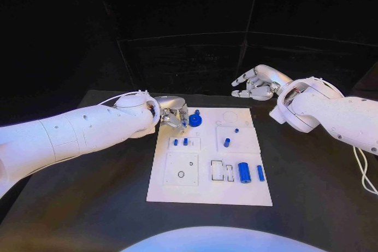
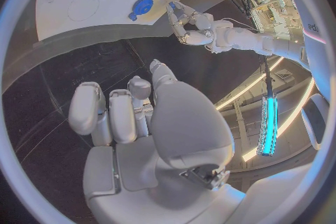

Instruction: Assemble the parts on the task board

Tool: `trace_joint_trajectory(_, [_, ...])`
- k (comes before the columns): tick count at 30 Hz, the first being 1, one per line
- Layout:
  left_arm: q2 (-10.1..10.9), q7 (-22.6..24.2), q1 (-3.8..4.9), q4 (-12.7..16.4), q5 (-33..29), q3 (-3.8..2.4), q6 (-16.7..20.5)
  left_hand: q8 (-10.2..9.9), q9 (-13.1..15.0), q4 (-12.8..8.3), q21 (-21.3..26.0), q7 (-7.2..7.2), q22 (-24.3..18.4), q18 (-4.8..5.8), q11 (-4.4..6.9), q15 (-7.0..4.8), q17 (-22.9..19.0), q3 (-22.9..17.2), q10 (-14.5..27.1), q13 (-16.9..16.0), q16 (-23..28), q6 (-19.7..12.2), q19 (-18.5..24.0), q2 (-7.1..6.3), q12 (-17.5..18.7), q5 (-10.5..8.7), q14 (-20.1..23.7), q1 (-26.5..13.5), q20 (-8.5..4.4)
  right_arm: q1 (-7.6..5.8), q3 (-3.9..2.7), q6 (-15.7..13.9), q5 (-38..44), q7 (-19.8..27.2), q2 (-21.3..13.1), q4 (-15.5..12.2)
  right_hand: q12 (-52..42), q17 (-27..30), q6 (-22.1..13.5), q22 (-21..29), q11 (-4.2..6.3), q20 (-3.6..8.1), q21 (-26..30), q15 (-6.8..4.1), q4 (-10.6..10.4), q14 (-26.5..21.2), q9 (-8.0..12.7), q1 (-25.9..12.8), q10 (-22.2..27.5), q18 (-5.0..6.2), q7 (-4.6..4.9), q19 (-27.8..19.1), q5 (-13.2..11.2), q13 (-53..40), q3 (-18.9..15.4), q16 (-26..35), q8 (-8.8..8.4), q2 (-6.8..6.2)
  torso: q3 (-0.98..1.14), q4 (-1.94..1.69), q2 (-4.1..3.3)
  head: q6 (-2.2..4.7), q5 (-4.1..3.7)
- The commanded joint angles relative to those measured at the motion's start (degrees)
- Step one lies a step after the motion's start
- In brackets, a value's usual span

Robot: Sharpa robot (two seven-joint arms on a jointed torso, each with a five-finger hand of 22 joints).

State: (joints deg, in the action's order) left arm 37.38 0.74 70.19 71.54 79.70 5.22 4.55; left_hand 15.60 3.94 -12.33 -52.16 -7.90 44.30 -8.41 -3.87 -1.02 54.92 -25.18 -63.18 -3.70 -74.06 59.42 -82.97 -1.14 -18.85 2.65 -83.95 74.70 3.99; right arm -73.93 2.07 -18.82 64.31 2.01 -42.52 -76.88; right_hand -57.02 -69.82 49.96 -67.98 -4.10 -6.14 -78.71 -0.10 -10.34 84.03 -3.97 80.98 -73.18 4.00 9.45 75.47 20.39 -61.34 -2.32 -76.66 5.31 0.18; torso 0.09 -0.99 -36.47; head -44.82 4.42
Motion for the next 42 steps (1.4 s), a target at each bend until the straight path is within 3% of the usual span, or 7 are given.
trace_joint_trajectory(1, [-0.1, -1.6, -0.04, -0.3, -0.5, -0.02, -1.9, -0.2, 0.0, -0.1, -0.2, -0.10, 0.0, 0.30, 0.02, -0.31, -0.1, -0.1, -0.3, 0.0, -0.2, 0.5, -0.1, -0.04, 0.4, 0.07, -0.4, -0.7, -0.04, -0.10, -0.04, -0.6, 0.2, 0.3, 0.0, -0.1, 0.2, 0.1, -0.3, 0.1, -0.09, 0.01, 0.2, -0.12, -0.2, 1.8, 0.0, -0.1, 0.3, 0.92, 0.09, -0.3, 0.2, 0.0, 0.1, 0.4, 0.26, 0.45, -0.03, 0.04, -0.04, -0.06, 0.05])
trace_joint_trajectory(17, [-1.5, -2.9, -0.66, -2.7, -0.5, 0.01, -3.6, -0.4, 0.0, -0.2, -0.2, -0.10, 0.0, 0.28, 0.01, -0.31, -0.5, 0.0, -0.4, 0.0, -0.1, 0.5, 0.0, -0.36, 0.7, 0.07, -0.4, -0.9, -0.03, -0.09, -0.04, -0.6, 0.2, 0.4, 0.0, -0.1, 0.2, 0.1, -0.3, 0.1, -0.09, 0.01, 0.2, -0.12, -0.2, 1.8, 0.0, -0.1, 0.3, 0.92, 0.09, -0.3, 0.2, 0.0, 0.1, 0.4, 0.26, 0.45, 0.04, 0.04, -0.04, -0.25, -0.03])
trace_joint_trajectory(42, [-2.2, -2.7, -1.02, -2.6, -0.4, 0.08, -4.9, -0.5, 0.0, -0.3, -0.1, -0.13, -0.1, 0.27, 0.00, -0.30, -0.6, 0.0, -0.4, 0.0, -0.1, 0.5, 0.0, -0.42, 0.8, 0.07, -0.3, -1.0, -0.03, -0.09, -0.04, -0.7, 0.2, 0.3, 0.1, -0.1, 0.2, 0.1, -0.3, 0.1, -0.09, 0.01, 0.2, -0.12, -0.2, 1.8, 0.0, -0.1, 0.3, 0.92, 0.09, -0.3, 0.2, 0.0, 0.1, 0.4, 0.26, 0.45, 0.07, 0.08, -0.01, -0.46, 0.13])
